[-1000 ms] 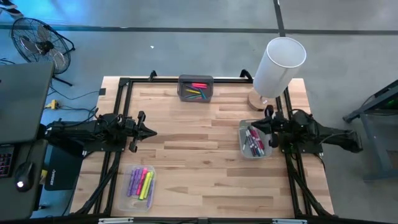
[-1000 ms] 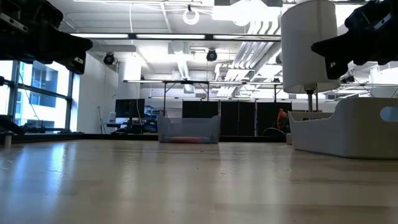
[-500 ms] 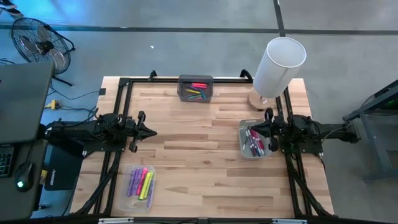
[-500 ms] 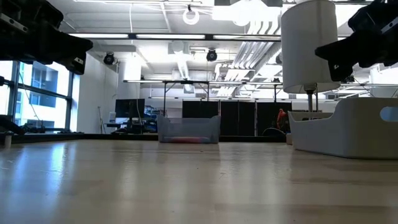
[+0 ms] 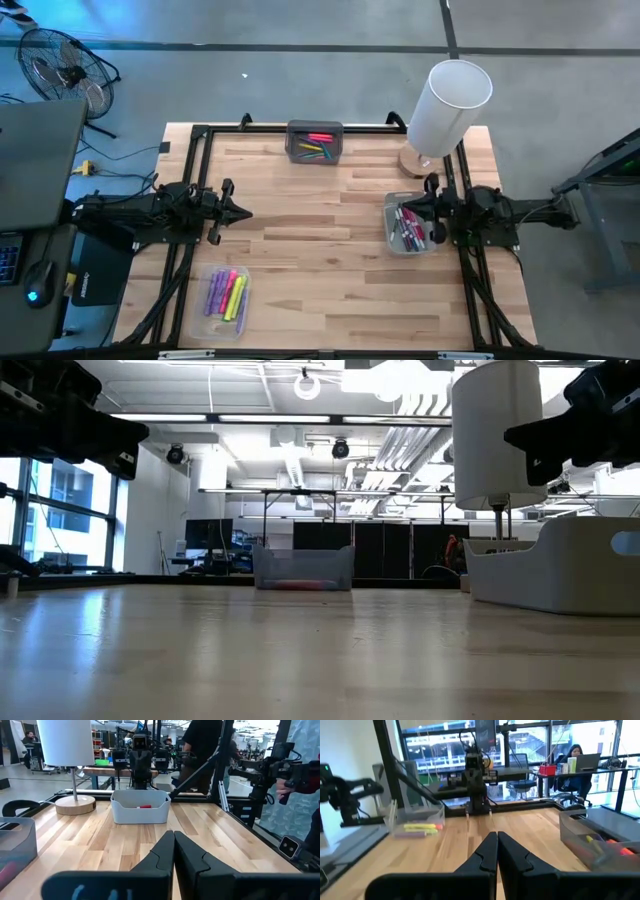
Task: Pick & Place Markers
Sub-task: Return to Home Position
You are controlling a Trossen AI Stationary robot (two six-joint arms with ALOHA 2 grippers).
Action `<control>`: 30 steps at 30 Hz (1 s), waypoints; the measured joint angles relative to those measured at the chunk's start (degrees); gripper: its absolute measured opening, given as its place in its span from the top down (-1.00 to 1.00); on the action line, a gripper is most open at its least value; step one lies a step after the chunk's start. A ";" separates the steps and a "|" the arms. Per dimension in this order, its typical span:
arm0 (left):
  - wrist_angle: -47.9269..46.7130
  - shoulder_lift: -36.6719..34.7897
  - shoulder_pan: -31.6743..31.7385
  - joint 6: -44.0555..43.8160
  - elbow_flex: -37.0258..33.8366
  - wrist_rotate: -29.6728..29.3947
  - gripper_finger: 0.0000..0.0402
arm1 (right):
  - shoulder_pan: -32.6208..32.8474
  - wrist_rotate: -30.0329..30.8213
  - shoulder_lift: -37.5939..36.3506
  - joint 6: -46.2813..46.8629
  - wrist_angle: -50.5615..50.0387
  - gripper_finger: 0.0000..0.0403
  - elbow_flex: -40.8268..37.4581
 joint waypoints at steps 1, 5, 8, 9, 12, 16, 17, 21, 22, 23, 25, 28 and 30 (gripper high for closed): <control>0.00 0.00 0.00 0.00 0.00 0.00 0.99 | 0.00 -0.08 0.24 -0.62 -0.11 1.00 -0.02; 0.00 0.00 0.00 0.00 0.00 0.00 0.99 | 0.00 -0.11 -0.08 -2.63 -1.60 1.00 -0.02; 0.00 0.00 0.00 0.02 0.00 0.00 0.99 | 0.00 -0.27 -0.01 -4.47 -2.47 1.00 -0.01; 0.00 0.00 0.00 0.00 0.00 0.00 0.99 | 0.00 -0.72 0.21 -5.36 -2.64 1.00 0.00; -0.03 0.00 0.00 0.02 0.00 0.00 0.99 | 0.00 -1.70 0.67 -6.83 -2.94 1.00 -0.02; -0.03 0.00 0.00 0.02 0.00 -0.03 0.99 | 0.00 -1.16 0.65 -6.53 -2.92 1.00 -0.02; -0.05 0.00 0.00 0.02 0.00 -0.03 0.99 | 0.00 -0.91 0.63 -6.54 -2.84 1.00 -0.02; -0.03 0.00 0.00 0.02 0.00 -0.03 0.99 | 0.00 -0.85 0.65 -6.82 -2.86 1.00 -0.02; -0.03 0.00 0.00 0.02 0.00 -0.03 0.99 | 0.00 -0.87 0.65 -6.79 -2.86 1.00 -0.02; -0.05 0.00 0.00 0.02 0.00 -0.03 0.99 | 0.00 -0.87 0.65 -6.79 -2.86 1.00 -0.02; -0.03 0.00 0.00 0.02 0.00 -0.03 0.99 | 0.00 -0.87 0.65 -6.84 -2.88 1.00 -0.02; -0.04 0.00 0.00 0.01 0.00 -0.03 0.99 | 0.00 -0.86 0.65 -6.82 -2.91 1.00 -0.02; -0.03 0.00 0.00 0.02 0.00 -0.03 0.99 | 0.00 -0.86 0.65 -6.86 -2.92 1.00 -0.02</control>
